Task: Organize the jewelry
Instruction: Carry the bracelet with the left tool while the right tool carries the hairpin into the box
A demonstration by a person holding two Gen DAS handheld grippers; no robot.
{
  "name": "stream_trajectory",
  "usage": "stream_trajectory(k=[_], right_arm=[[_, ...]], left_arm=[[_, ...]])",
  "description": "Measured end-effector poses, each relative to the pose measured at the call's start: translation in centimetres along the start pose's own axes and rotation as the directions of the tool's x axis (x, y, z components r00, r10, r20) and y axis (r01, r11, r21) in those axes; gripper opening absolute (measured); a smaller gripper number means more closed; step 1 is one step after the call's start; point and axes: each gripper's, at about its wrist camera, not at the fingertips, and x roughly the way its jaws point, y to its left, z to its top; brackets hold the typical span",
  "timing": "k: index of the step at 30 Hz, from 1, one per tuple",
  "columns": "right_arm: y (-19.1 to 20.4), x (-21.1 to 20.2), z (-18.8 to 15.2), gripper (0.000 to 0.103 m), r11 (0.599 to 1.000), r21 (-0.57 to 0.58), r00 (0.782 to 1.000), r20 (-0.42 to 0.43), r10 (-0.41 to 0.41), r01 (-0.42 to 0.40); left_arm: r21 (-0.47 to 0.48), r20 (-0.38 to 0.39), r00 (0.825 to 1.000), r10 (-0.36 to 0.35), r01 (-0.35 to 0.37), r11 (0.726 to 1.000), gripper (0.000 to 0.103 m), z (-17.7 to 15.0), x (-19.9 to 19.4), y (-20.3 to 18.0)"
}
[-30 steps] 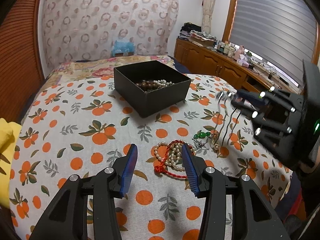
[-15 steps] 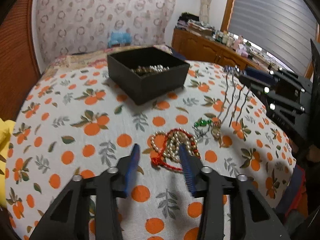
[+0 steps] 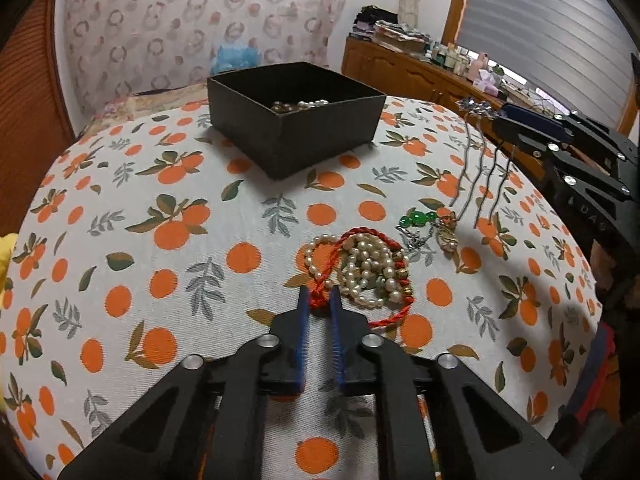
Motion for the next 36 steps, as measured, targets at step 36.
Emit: stream_trajectory(k=[36], right_arm=[[-5.3, 8.3, 6.7, 0.022, 0.960, 0.214, 0.983, 0.059, 0.174, -0.183]], left_arm=[[0.033, 0.235, 0.972, 0.022, -0.031, 0.999, 0.006, 15.9, -2.3, 2.0]])
